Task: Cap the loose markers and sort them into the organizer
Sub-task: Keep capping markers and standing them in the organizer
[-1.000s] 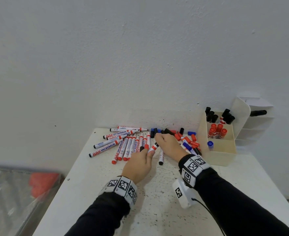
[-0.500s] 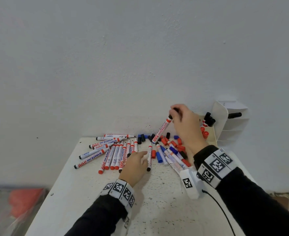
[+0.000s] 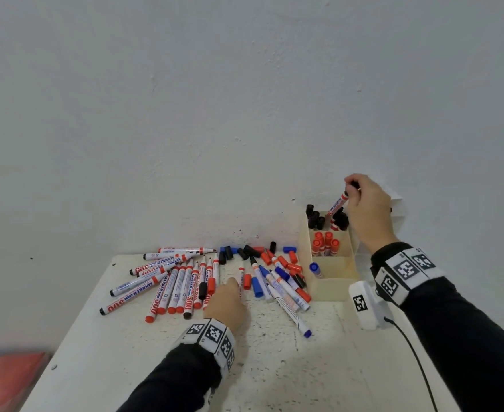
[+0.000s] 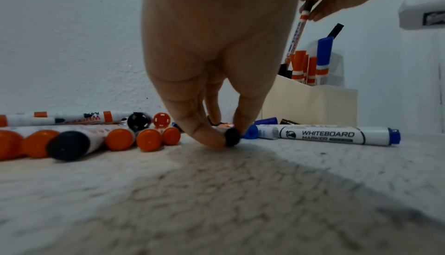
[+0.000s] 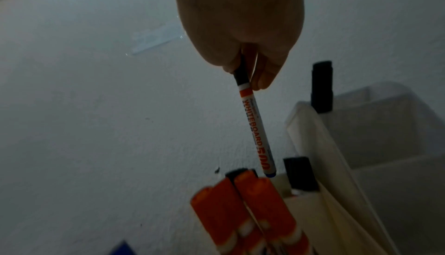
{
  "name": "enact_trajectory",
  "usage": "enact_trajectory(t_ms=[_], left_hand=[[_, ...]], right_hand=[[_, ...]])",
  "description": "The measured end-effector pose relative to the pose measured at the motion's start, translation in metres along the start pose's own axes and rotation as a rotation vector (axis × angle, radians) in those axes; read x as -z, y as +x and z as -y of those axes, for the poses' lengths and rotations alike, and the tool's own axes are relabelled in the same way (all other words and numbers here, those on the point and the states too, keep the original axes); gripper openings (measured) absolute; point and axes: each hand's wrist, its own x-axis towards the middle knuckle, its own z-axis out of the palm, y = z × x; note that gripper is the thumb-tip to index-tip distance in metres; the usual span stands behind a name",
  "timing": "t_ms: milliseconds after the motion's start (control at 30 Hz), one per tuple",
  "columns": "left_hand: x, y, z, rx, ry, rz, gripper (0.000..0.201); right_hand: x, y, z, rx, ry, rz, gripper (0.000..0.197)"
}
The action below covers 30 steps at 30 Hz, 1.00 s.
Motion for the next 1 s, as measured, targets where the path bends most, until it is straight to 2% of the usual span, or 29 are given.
enact_trajectory(t_ms=[133, 233, 433, 600, 667, 733, 867, 933, 1000], left_hand=[[0.004, -0.003, -0.002, 0.064, -0.022, -0.026, 0.037], [0.008, -0.003, -0.002, 0.088, 0.021, 0.022, 0.034], [0.0, -0.004, -0.001, 0.1, 0.03, 0.042, 0.02], [0.001, -0.003, 0.001, 0.094, 0.04, 0.027, 0.022], [0.003, -0.004, 0.005, 0.094, -0.031, -0.014, 0.016], [0.007, -0.004, 0.008, 0.106, -0.103, -0.067, 0.014], [0.017, -0.002, 0.019, 0.097, -0.187, -0.161, 0.017], [0.023, -0.004, 0.025, 0.064, -0.226, -0.177, 0.022], [0.031, -0.008, 0.032, 0.012, -0.273, -0.176, 0.032]], right_hand=[[-0.016, -0.001, -0.008, -0.048, -0.045, 0.131, 0.023], [-0.027, -0.006, -0.015, -0.072, -0.107, 0.228, 0.021], [-0.038, -0.009, -0.017, -0.136, -0.223, 0.352, 0.033], [-0.039, -0.011, -0.022, -0.185, -0.323, 0.543, 0.038], [-0.038, -0.011, -0.02, -0.193, -0.332, 0.551, 0.037], [-0.038, -0.012, -0.013, -0.183, -0.311, 0.498, 0.035], [-0.038, -0.017, 0.019, 0.004, -0.169, 0.311, 0.026], [-0.041, -0.022, 0.042, 0.085, -0.081, 0.318, 0.019], [-0.047, -0.03, 0.062, 0.088, -0.01, 0.386, 0.018]])
